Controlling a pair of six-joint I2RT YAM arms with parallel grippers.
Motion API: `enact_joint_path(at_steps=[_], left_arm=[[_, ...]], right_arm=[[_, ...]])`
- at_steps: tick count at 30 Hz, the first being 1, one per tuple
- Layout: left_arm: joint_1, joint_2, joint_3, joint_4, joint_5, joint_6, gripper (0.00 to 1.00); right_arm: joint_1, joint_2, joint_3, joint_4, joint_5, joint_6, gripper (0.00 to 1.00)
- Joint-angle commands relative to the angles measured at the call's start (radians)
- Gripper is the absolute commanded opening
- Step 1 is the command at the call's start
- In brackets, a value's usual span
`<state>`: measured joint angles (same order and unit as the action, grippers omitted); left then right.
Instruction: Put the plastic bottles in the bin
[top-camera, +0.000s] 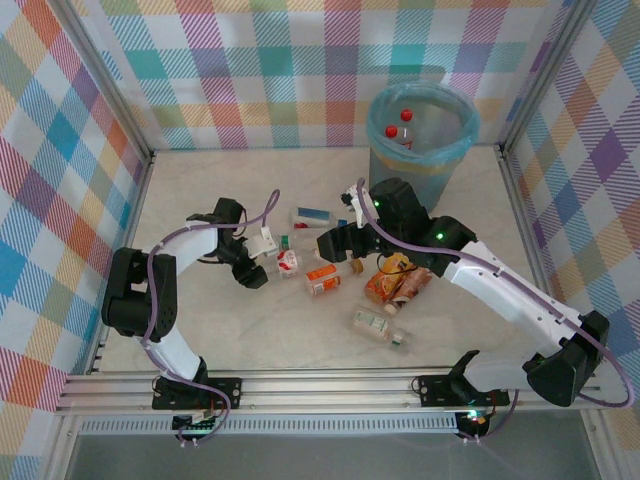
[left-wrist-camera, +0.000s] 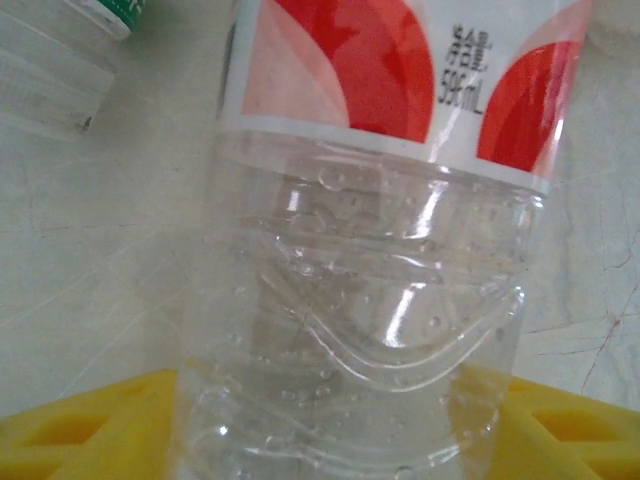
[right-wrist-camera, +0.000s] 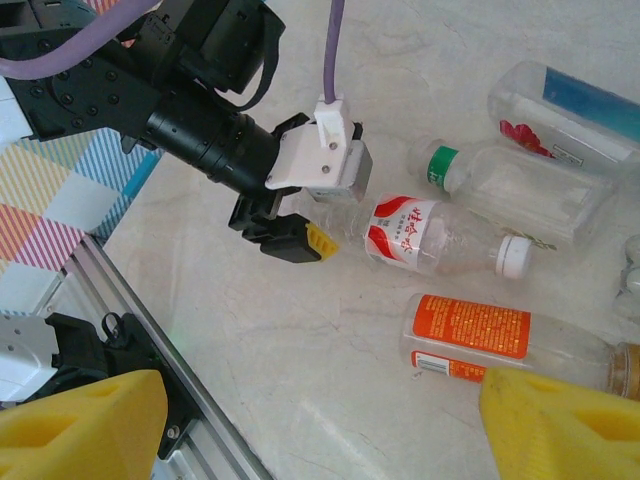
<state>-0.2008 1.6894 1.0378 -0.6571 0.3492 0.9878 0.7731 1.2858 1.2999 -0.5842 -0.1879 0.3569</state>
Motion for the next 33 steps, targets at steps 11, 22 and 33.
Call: enact_joint_path(at_steps=[11,22,33], left_arm=[[-0.025,-0.233,-0.008,-0.116,0.019,0.071,0.62],[-0.029,-0.566,0.031,-0.071,0.184,-0.126,0.62],[-0.117,-0.696,0.094,0.127,0.338,-0.480,0.63]], right_arm=[[0.006,-0.028,0.078,-0.034,0.063,-0.035,0.81],[0.005,-0.116,0.182,-0.053,0.192,-0.080,0.82],[-0.008,-0.087,0.362,-0.032,0.147,-0.118,0.83]])
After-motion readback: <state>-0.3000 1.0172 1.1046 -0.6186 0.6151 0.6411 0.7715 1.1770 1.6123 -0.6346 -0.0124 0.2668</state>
